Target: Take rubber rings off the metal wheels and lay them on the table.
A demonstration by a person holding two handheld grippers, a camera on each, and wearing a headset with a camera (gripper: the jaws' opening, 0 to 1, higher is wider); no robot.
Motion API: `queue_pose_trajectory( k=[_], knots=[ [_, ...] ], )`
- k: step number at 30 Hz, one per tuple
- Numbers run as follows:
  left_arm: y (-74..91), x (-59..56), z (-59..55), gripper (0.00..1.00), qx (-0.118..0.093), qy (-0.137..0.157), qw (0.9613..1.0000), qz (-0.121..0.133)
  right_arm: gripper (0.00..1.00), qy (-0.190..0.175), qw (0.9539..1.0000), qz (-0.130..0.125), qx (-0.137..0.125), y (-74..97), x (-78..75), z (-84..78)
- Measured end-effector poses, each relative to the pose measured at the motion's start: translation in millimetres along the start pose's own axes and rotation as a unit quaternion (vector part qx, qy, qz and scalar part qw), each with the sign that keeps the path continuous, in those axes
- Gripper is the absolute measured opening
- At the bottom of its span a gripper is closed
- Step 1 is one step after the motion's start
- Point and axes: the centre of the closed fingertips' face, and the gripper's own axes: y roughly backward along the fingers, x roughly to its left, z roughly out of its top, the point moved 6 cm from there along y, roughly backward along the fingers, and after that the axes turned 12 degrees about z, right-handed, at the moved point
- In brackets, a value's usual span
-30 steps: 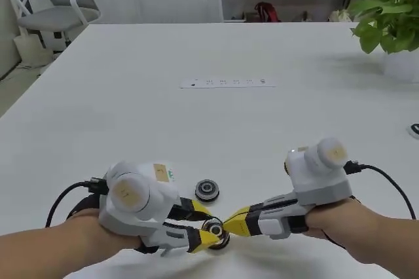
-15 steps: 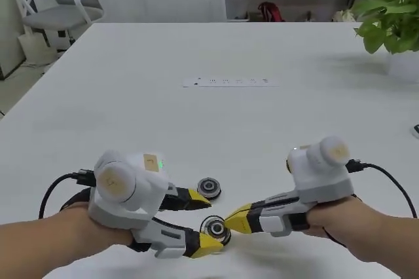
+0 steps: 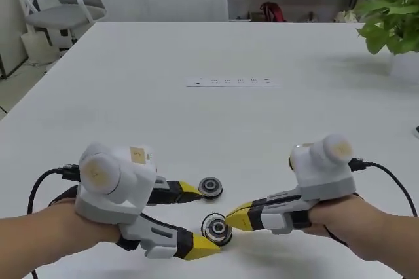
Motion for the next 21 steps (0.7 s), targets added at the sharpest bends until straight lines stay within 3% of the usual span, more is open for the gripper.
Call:
queue_pose_trajectory(
  k=[21],
  knots=[
    [21.8, 10.1, -6.3, 0.66, -0.013, 0.027, 0.9994, 0.019, 0.00, 0.002, 0.9999, 0.009, -0.005, -2.0, 4.9, 9.6]
  ],
)
